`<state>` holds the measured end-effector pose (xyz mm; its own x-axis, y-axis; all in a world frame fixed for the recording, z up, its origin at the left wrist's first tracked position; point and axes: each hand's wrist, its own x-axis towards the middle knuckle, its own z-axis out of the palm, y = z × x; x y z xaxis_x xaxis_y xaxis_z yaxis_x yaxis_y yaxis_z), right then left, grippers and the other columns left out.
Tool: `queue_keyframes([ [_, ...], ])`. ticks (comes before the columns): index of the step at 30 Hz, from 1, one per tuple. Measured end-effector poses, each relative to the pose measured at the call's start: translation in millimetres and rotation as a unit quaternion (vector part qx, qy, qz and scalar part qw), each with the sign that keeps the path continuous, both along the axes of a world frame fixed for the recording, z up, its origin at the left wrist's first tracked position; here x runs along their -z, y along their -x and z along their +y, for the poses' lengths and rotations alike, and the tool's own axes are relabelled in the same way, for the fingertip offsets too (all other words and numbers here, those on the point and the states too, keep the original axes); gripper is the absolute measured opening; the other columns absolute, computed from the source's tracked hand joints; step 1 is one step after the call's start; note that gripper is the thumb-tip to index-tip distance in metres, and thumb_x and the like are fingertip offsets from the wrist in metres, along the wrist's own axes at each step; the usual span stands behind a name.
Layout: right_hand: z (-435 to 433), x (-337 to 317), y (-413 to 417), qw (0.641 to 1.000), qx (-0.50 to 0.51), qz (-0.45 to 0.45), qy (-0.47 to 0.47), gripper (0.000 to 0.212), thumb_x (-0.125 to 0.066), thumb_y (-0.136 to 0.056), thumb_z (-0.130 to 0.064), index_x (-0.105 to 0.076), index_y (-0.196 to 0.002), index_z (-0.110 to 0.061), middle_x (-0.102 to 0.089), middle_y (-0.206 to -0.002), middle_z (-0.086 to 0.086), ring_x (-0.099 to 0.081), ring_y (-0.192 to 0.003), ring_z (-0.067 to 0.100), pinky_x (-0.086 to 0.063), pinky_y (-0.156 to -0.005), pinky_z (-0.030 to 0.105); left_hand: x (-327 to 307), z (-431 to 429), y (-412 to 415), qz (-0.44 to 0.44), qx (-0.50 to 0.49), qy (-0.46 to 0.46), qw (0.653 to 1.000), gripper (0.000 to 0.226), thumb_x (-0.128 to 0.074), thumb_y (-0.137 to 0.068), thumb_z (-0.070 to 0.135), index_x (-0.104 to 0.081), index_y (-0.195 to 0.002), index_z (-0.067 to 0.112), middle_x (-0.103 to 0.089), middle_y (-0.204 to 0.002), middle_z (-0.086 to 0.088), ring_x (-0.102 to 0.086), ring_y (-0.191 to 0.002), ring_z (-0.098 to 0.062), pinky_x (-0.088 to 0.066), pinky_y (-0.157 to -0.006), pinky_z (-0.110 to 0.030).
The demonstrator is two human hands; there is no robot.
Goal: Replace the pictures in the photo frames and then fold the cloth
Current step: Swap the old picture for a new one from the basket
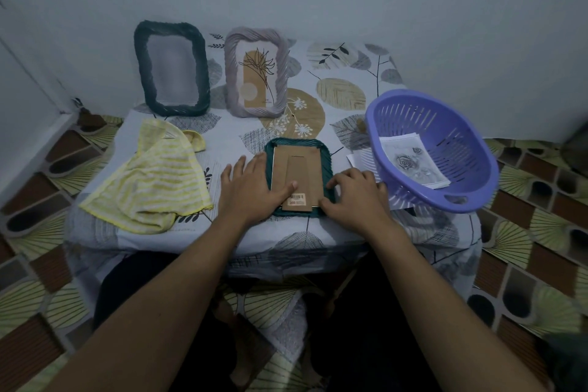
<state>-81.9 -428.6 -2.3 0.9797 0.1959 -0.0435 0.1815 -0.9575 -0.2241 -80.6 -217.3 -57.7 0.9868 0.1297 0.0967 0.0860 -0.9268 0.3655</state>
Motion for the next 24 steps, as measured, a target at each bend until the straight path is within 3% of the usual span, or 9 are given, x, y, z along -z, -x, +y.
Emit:
queue_keyframes([
  [9, -5, -8, 16, 1.0, -0.007, -0.025, 0.007, 0.026, -0.065, -0.084, -0.055, -0.07, -0.097, -0.033, -0.053, -0.131, -0.01, -0.04, -0.128, 0.019, -0.03, -0.101, 0.041, 1, 0, 0, 0.0, -0.001, 0.003, 1.0, 0.101, -0.031, -0.079, 0.086, -0.023, -0.155, 0.02, -0.029, -0.161, 0.001, -0.018, -0.15, -0.025, -0.01, -0.119, -0.052],
  [15, -2, -10, 22, 0.998, 0.009, -0.049, 0.031, 0.028, -0.065, -0.086, -0.056, -0.074, -0.097, -0.032, -0.053, -0.14, -0.012, -0.04, -0.13, 0.018, -0.03, -0.1, 0.042, 1, 0, 0, -0.001, 0.0, 0.006, 1.0, 0.101, -0.032, -0.08, 0.086, -0.023, -0.155, 0.02, -0.031, -0.161, 0.0, -0.018, -0.15, -0.026, -0.01, -0.119, -0.052],
  [24, 3, -14, 21, 0.999, 0.041, -0.001, -0.015, 0.018, -0.07, -0.087, -0.046, -0.078, -0.092, -0.03, -0.049, -0.147, -0.017, -0.033, -0.136, 0.02, -0.028, -0.104, 0.041, 1, 0, 0, -0.002, 0.0, 0.007, 1.0, 0.101, -0.031, -0.079, 0.087, -0.023, -0.155, 0.021, -0.031, -0.16, 0.0, -0.019, -0.149, -0.026, -0.011, -0.119, -0.053],
])
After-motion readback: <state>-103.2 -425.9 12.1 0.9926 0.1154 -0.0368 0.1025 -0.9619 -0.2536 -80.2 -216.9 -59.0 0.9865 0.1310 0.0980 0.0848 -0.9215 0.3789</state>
